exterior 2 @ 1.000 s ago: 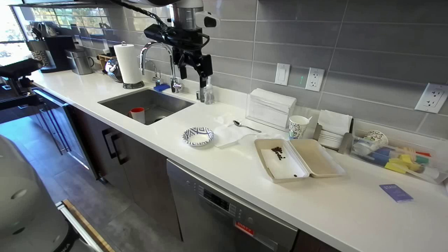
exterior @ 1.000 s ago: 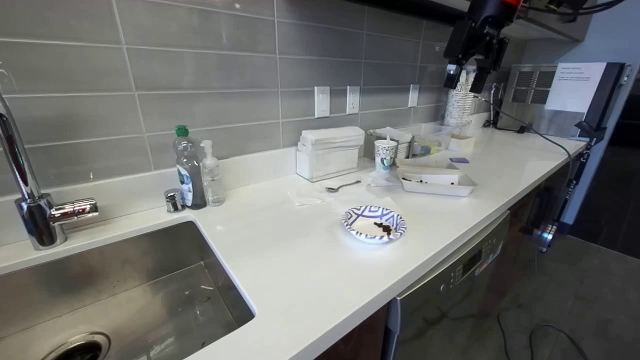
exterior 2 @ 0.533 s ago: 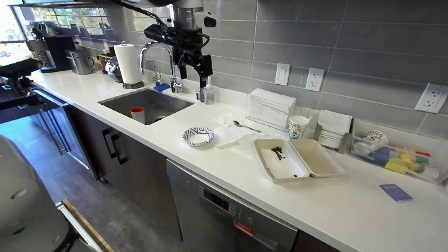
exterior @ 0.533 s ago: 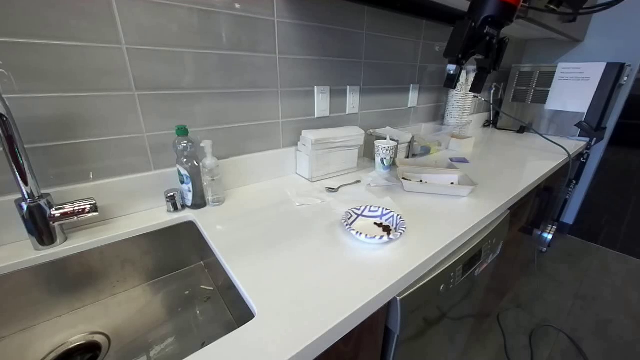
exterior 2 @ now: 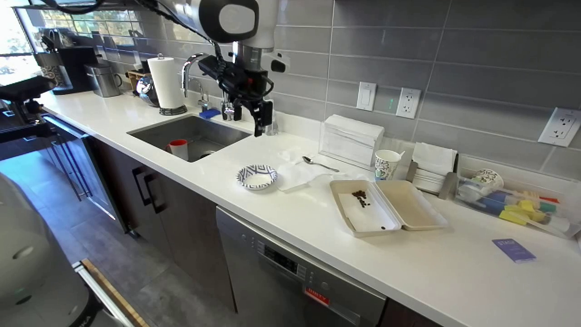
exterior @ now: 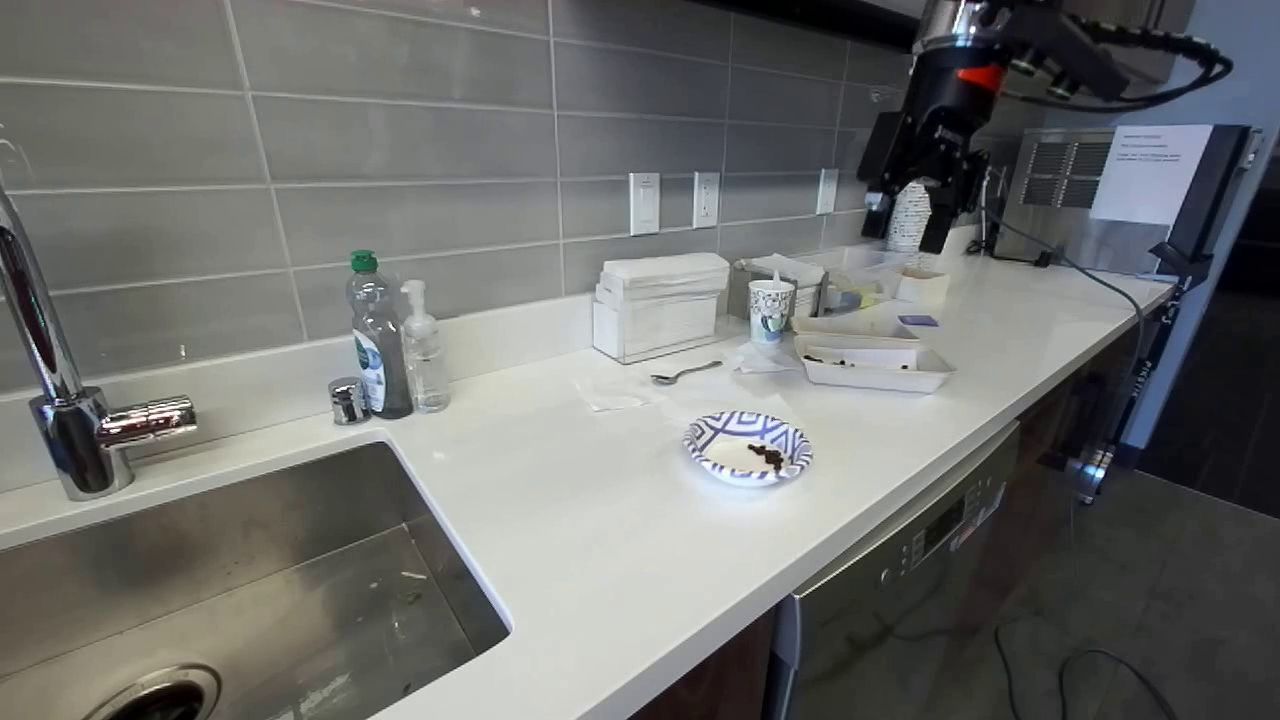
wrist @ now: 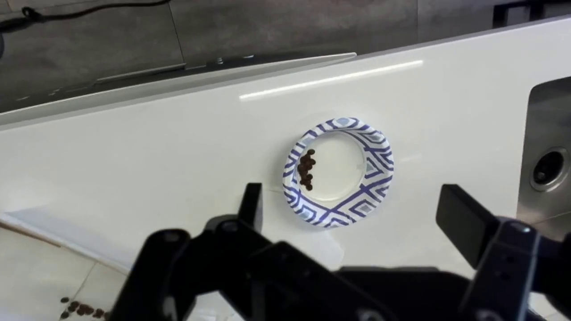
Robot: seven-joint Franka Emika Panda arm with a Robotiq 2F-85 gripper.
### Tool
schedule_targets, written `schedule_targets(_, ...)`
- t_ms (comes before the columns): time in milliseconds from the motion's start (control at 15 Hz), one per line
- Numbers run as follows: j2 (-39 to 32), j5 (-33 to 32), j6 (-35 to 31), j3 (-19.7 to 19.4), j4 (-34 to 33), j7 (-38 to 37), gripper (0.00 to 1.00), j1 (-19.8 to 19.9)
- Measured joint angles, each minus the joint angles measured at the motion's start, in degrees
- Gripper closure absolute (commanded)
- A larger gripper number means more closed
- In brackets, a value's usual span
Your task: Put the white and black bowl on the food pack.
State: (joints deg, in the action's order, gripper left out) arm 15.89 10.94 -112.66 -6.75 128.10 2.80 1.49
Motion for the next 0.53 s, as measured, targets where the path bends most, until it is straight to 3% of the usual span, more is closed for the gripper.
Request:
schedule_targets(333,-6.9,3.5,-2.6,-0.3,1.8,6.4,0.0,0.0)
schedule_targets(533,-10.9,4.5,-7.5,-0.1,3.2,9.1,0.0,0.0)
